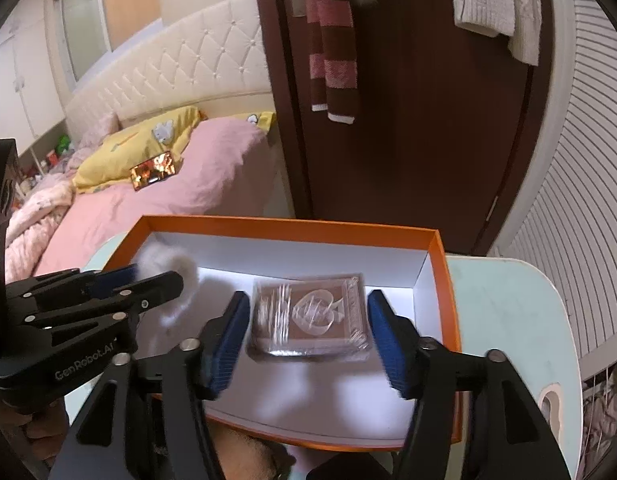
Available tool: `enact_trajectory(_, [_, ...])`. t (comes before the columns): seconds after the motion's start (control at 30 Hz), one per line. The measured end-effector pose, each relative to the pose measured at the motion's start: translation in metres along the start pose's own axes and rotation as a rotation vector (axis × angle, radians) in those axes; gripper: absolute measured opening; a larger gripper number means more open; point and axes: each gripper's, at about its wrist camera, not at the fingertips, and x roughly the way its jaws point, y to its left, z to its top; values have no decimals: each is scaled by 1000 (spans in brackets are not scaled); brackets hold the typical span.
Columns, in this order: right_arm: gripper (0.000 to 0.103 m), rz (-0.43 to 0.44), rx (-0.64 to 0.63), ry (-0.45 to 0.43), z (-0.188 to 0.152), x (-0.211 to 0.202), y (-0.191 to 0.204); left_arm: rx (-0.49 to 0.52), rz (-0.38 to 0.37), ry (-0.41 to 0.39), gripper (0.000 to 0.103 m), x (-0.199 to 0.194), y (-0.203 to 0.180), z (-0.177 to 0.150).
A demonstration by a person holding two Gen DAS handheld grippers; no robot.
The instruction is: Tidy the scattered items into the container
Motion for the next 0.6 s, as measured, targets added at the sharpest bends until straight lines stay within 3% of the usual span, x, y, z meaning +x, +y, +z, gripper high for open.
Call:
enact_trajectory(0.1, [72,-11,1,-20,0,-6,-1,3,7,-39,62,-7,-2,-1])
enact_trajectory(0.17, [76,-21,9,-29,1,-9,-4,4,12,-56,64,-10,-1,0])
enact_trajectory(0.6, [77,22,28,-99,-1,-53,-6,12,-18,-124,67,-48,-4,-9])
